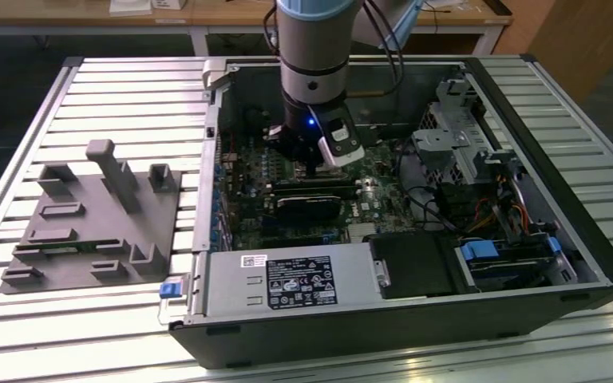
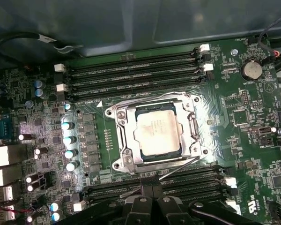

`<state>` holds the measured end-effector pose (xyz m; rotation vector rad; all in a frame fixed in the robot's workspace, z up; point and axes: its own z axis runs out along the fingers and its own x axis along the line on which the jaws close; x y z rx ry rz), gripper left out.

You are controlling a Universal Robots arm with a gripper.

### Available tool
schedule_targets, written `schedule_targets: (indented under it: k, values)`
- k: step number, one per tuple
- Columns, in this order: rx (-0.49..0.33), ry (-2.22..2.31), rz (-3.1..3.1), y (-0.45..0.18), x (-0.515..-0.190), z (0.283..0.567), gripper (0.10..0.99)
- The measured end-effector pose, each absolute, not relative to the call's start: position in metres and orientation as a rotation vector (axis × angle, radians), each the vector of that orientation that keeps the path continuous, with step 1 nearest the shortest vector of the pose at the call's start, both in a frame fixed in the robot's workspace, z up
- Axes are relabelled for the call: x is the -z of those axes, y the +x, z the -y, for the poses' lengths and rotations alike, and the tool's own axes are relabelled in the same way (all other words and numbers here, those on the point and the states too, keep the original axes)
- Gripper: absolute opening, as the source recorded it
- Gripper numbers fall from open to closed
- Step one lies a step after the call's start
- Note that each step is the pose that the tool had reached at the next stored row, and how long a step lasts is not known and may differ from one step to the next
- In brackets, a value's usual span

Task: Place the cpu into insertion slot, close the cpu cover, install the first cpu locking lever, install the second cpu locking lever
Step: 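Install the second cpu locking lever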

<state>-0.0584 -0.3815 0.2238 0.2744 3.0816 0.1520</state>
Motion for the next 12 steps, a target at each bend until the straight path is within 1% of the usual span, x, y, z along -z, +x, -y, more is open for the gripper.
schedule_targets:
  k: [12]
  values:
    - [-0.233, 0.276, -3.081, -0.0662, -0.2151, 0.3854, 0.106]
